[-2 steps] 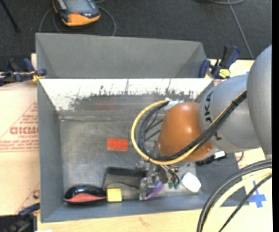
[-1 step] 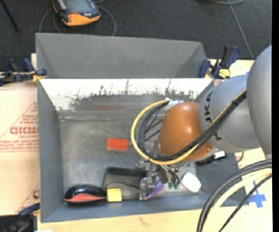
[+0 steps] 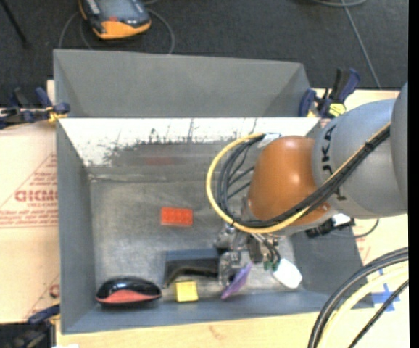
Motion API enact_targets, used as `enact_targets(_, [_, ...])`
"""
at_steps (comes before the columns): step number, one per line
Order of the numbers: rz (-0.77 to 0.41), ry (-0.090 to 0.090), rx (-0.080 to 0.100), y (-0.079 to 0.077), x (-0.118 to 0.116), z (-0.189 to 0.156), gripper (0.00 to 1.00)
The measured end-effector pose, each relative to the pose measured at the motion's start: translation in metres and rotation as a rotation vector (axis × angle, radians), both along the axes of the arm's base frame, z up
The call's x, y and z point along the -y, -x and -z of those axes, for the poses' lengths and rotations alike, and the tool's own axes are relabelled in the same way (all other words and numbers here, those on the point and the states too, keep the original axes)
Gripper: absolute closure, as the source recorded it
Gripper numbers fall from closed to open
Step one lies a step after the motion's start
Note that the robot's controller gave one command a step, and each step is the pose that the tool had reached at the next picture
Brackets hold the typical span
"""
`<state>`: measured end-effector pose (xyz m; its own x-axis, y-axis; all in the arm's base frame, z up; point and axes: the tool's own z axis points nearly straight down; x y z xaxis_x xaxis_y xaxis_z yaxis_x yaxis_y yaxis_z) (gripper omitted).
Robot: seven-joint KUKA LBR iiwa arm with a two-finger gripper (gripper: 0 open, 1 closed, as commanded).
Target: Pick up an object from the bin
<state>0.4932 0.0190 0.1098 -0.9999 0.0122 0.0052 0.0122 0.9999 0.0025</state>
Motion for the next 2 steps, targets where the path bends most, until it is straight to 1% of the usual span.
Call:
enact_targets(1, [-0.046,0.003,0.0,0.009,0.013,-0.058,1.0])
enact_targets(2, [-0.047,0.003,0.007,0.009,0.013,-0.096,1.0])
